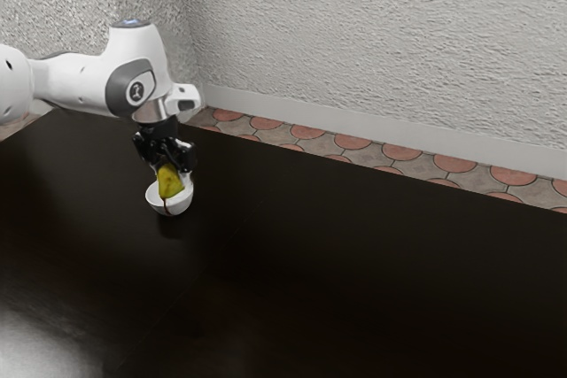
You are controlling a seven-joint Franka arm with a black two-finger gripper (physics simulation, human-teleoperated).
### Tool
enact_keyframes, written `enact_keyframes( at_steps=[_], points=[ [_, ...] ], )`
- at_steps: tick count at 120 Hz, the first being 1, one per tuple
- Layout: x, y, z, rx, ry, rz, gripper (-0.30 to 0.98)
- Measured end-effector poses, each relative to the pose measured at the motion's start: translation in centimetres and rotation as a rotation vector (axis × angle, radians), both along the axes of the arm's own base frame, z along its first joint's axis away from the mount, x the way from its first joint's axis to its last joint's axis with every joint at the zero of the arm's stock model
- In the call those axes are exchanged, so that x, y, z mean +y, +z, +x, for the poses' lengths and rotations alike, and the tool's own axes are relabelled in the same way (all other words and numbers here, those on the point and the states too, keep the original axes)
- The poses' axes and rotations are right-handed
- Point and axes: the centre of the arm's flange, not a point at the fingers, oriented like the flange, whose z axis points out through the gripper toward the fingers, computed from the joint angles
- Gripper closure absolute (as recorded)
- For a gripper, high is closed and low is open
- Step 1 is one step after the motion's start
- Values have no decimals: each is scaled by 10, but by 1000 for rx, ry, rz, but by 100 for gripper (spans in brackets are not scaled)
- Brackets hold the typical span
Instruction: Place the pear in the bowl.
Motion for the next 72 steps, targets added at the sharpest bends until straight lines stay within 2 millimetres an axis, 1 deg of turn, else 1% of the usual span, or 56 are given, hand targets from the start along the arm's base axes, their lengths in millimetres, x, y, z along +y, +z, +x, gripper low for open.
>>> enact_keyframes(
  at_steps=[13, 22, 30, 49, 58, 72],
  points=[
    [21, -1, 12, 7, -5, 3, 33],
    [37, -11, 27, 23, -7, -1, 32],
    [47, -16, 35, 34, -13, -4, 32],
    [59, -37, 39, 77, -33, -12, 32],
    [67, -40, 42, 82, -40, -11, 32],
    [67, -43, 47, 84, -61, -10, 32]
  ],
)
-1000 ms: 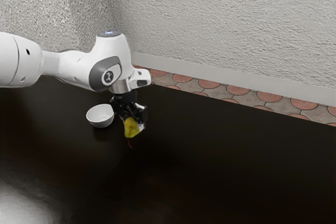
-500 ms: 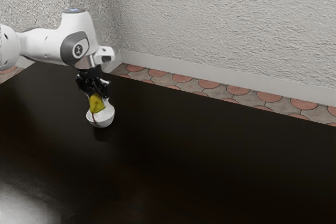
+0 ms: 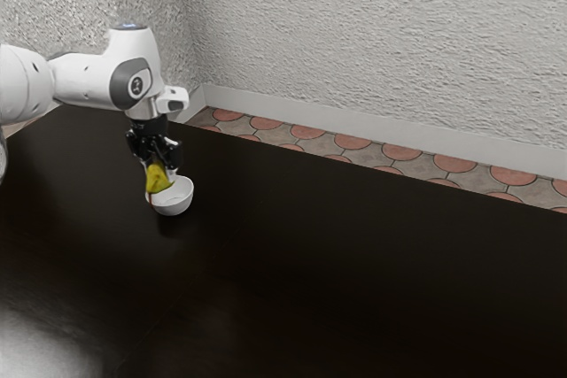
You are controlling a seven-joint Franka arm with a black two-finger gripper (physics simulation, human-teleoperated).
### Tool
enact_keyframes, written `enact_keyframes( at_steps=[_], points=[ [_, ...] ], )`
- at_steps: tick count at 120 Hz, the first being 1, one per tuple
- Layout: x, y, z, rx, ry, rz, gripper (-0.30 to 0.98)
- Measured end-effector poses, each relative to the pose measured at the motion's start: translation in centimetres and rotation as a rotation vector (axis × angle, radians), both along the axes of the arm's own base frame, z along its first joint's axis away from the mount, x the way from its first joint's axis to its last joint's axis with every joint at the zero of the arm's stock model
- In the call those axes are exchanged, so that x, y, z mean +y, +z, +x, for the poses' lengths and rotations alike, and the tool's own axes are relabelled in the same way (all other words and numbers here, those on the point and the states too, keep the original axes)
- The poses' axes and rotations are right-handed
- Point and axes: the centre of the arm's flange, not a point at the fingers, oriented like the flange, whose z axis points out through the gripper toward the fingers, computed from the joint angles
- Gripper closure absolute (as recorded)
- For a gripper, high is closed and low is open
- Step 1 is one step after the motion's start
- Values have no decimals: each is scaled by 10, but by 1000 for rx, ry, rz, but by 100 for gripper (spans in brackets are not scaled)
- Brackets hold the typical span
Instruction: Place the pear in the bowl.
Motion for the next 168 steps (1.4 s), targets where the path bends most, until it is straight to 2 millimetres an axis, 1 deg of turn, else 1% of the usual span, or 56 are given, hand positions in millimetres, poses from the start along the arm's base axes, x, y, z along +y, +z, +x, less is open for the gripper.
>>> enact_keyframes(
  at_steps=[11, 25, 37, 47, 69, 76, 83, 97, 109, 113, 117, 121, 129, 133, 139, 143, 154, 158, 162, 168],
  points=[
    [3, 0, 5, -1, -10, 0, 32],
    [10, 3, 22, -15, -20, 4, 32],
    [14, -1, 32, -11, -28, 5, 32],
    [18, -12, 33, 9, -30, 1, 32],
    [29, -38, 27, 54, -25, -16, 31],
    [29, -46, 27, 64, -29, -21, 26],
    [27, -48, 28, 66, -34, -24, 20],
    [25, -46, 30, 61, -40, -25, 12],
    [24, -42, 29, 57, -46, -24, 7],
    [20, -39, 30, 53, -53, -27, 6],
    [12, -29, 30, 41, -60, -34, 5],
    [1, -13, 27, 29, -71, -37, 4],
    [-23, 22, 15, 2, -90, -40, 3],
    [-35, 42, 5, -12, -97, -37, 3],
    [-52, 80, -11, -44, -101, -23, 2],
    [-61, 102, -19, -62, -102, -15, 2],
    [-94, 163, -42, -105, -104, -4, 1],
    [-109, 186, -51, -124, -109, 0, 1],
    [-129, 206, -59, -137, -123, 2, 1],
    [-159, 224, -67, -137, -150, -3, 1]
  ],
)
